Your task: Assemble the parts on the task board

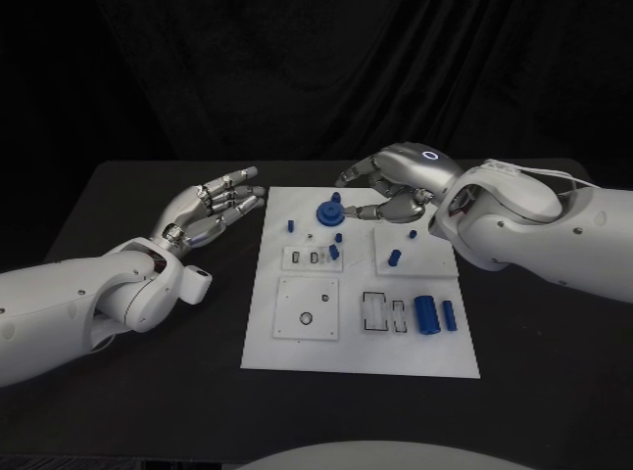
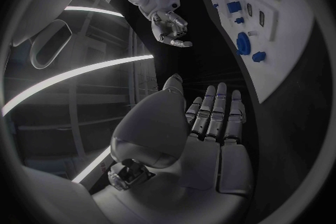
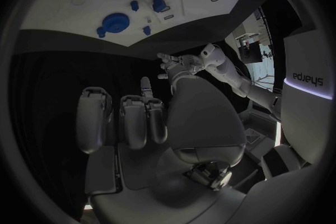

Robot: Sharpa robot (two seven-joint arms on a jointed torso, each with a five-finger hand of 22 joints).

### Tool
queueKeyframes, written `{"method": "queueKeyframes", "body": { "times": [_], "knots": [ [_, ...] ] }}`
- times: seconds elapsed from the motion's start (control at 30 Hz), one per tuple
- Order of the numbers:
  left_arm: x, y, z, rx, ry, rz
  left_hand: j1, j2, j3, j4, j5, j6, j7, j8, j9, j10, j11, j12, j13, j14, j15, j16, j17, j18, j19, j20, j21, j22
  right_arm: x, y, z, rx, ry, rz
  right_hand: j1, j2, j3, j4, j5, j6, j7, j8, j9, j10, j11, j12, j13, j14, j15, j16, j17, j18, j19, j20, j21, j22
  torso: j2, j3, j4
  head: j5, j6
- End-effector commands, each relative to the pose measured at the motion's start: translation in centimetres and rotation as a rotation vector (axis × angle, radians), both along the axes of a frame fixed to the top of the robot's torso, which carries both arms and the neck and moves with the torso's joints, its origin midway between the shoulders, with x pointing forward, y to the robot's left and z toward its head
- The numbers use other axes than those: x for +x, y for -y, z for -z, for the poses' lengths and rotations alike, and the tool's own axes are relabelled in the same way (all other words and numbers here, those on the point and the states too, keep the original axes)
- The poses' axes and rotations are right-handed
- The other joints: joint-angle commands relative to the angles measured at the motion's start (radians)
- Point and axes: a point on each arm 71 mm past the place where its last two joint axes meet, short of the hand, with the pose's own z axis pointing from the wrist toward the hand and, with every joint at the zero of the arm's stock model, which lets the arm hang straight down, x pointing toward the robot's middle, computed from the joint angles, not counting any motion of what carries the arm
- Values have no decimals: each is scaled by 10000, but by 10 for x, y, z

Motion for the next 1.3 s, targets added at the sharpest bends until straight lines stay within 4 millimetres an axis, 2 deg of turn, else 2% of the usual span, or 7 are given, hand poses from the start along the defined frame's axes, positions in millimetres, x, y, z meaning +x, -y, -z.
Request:
{"method": "queueKeyframes", "body": {
  "times": [0.03,0.23,0.5,0.53,0.57,0.9,1.3],
  "knots": [
    [-3,2,-10,733,1458,-571,-7,-48,-134,13,-347,217,170,25,14,645,174,2449,1347,1061,54,2317,1267,166,1462,245,841,347,-4,10,-11,807,-287,178,37,0,-19,169,29,13,31,7,-46,991,-10,-9,2572,859,2,31,1761,-31,399,-36,11,2157,-19,14,-23,113,185],
    [-3,6,-16,2165,1633,-721,-1258,-155,-831,49,-1817,3473,1004,786,504,1471,-283,8119,5102,3289,-418,8261,6070,196,4084,-162,2986,1423,-9,28,-18,1164,-429,331,175,254,97,227,31,-23,116,-26,-121,1010,57,15,2596,867,56,62,1797,-38,408,7,40,2164,-98,20,24,28,302],
    [9,28,-26,4232,961,-186,-1826,-233,-1042,49,-1749,4158,1042,2295,957,9676,-731,12927,13452,10291,-1001,11373,13741,135,5916,-843,5752,3289,-8,52,-21,1336,-371,884,203,498,189,221,26,97,169,13,-152,1009,102,13,2594,866,94,61,1792,-35,403,44,32,2161,-359,167,-12,137,230],
    [12,32,-27,4536,685,-4,-1879,-219,-1064,45,-1734,4189,1044,2456,1024,9960,-746,13019,13677,10291,-1000,11373,13741,134,5945,-856,5983,3465,-7,56,-21,1329,-368,978,252,552,224,199,26,110,178,13,-164,993,109,-7,2574,862,102,47,1774,-31,396,52,16,2156,-392,195,-23,152,217],
    [14,35,-28,4777,435,126,-1960,-207,-1114,-89,-1759,3830,1138,2846,1209,9960,-409,13019,13677,10291,-756,11373,13741,-892,8721,-954,10678,9864,-6,58,-21,1321,-364,1050,269,568,236,192,26,115,180,13,-168,989,111,-11,2570,861,104,44,1769,-29,393,54,8,2154,-451,248,-52,184,182],
    [28,63,-20,7456,-1740,999,-1765,96,-487,38,-382,3530,639,6257,3308,9960,-1035,13019,13677,10291,-1189,11373,13741,-1625,11661,-997,13220,14434,3,73,-18,1210,-373,1556,421,661,316,132,23,175,196,25,-196,984,125,-18,2563,856,117,31,1751,-25,385,71,-9,2148,-666,499,-174,393,44],
    [35,96,-5,9623,-3436,1441,-2343,-191,-315,15,-325,4405,17,6977,4774,9960,-1692,13019,13677,10291,-1872,11373,13741,-1627,11668,-1604,13221,14438,9,84,-8,840,-870,2006,570,752,398,67,21,322,213,76,-207,962,136,-45,2537,851,125,19,1733,-14,367,81,-51,2135,-806,630,-217,262,-115]
  ]
}}
